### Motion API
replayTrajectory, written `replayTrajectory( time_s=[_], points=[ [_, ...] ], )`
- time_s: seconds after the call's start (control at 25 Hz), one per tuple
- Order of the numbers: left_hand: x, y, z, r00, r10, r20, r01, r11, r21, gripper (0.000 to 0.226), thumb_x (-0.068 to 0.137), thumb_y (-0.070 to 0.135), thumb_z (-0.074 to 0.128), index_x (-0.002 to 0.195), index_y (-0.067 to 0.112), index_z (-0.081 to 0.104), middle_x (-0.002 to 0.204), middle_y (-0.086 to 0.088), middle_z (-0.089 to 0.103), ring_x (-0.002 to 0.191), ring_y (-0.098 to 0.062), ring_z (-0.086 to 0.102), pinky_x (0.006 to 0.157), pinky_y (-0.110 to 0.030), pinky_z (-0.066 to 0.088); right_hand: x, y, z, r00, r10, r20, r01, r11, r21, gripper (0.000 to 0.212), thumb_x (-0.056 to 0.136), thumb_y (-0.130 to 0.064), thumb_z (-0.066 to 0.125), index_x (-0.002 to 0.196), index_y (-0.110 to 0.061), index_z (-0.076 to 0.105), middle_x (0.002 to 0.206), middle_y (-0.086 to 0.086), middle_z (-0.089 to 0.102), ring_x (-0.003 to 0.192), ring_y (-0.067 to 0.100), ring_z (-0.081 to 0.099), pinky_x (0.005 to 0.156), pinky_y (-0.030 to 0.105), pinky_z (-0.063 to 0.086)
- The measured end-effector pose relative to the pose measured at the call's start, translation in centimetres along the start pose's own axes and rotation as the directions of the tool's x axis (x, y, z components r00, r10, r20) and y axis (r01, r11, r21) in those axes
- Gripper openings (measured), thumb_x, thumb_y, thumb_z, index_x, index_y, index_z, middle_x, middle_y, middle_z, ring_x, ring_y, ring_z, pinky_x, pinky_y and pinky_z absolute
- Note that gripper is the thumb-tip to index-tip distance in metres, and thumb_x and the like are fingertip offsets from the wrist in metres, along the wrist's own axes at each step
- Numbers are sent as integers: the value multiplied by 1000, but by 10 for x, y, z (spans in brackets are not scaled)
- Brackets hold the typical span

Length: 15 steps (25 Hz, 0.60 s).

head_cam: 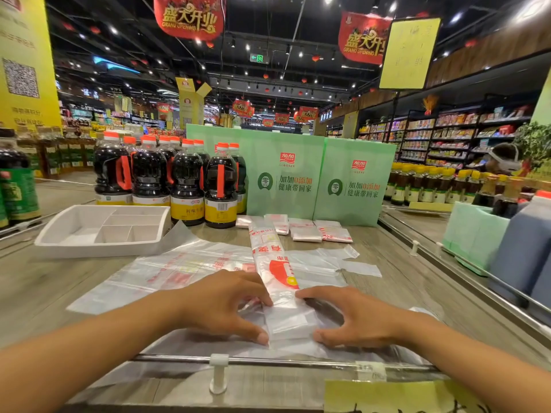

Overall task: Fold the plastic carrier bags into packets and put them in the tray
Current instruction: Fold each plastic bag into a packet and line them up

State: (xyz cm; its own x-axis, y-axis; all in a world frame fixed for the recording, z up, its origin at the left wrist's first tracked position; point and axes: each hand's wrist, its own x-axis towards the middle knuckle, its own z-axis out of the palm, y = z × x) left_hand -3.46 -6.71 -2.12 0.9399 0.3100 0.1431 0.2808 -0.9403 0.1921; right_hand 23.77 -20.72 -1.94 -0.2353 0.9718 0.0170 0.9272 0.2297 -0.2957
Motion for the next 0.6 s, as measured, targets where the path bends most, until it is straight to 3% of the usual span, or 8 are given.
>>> replayTrajectory(
  time_s=[0.28,0.4,0.6],
  points=[
    [2,4,4,999,-36,-33,36,999,6,75,70,91,58,124,39,62,116,21,55,102,-2,51,90,-34,49,5,-6,5,993,0,-117,-9,997,-82,67,84,-54,60,147,-47,39,142,-28,52,126,-6,49,109,29,43],
    [3,4,4,998,-33,-51,34,999,36,68,75,86,60,122,37,63,113,18,58,99,-3,52,88,-35,49,5,-7,7,983,-5,-182,2,1000,-16,60,87,-44,64,143,-50,43,134,-31,57,121,-9,54,105,29,48],
    [4,2,4,995,-28,-93,30,999,21,61,79,80,62,119,34,66,109,18,63,95,-4,55,85,-35,51,3,-8,5,970,-5,-243,18,999,51,50,89,-53,69,136,-51,52,124,-35,62,111,-8,60,97,23,51]
  ],
)
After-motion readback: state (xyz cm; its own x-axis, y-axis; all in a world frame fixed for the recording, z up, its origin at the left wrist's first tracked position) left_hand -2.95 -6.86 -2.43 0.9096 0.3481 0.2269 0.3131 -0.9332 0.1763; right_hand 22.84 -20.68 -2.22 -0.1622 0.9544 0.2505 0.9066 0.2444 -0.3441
